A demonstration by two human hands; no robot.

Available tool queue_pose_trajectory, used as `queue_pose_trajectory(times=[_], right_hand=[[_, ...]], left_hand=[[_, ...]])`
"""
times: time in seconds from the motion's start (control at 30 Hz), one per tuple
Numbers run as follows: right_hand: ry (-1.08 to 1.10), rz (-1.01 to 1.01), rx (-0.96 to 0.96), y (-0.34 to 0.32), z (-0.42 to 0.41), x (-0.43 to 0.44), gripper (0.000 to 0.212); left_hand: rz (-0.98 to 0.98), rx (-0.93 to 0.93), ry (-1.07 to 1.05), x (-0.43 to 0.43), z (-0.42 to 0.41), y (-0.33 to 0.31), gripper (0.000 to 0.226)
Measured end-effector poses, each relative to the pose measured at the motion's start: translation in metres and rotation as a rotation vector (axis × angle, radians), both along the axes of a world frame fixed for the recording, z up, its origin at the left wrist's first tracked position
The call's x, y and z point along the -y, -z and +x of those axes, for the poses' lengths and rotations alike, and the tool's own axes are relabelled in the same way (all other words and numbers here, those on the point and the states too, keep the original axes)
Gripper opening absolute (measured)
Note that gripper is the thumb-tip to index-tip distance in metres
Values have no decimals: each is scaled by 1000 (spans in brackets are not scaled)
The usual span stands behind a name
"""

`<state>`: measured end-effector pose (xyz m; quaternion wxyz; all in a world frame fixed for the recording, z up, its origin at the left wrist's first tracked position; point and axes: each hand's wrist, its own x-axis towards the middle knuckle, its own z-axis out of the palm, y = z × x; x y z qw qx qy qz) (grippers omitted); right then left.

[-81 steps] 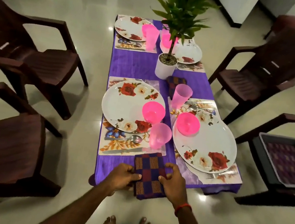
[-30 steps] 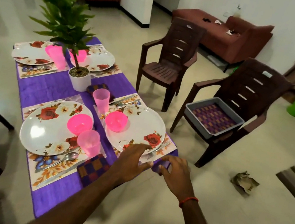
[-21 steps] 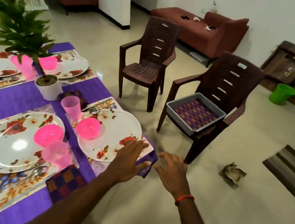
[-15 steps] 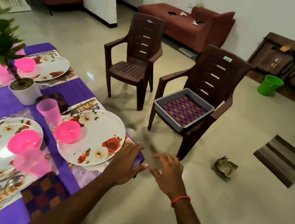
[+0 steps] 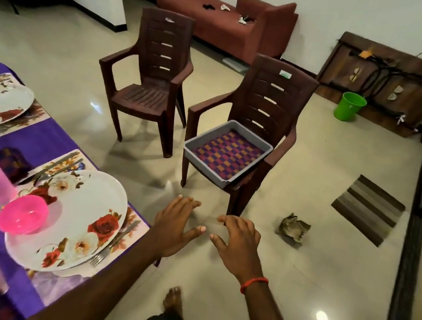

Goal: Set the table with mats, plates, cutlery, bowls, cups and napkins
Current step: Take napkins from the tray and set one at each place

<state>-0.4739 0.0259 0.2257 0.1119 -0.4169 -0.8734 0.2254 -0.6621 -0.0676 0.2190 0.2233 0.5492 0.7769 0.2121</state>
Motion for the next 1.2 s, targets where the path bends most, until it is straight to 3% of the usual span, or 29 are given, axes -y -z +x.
queue_pose_trajectory(times=[0.17,0.4,1.2], right_hand=[[25,-2,30,3,-7,-49,43],[53,-22,102,-1,-29,-135,45],[7,-107,111,34,-129,-345,50]], left_hand=[[-27,-30,14,-59,-7,8,109],[-33,10,35,-162,-31,8,77],[-145,-22,33,-350,-125,36,72]])
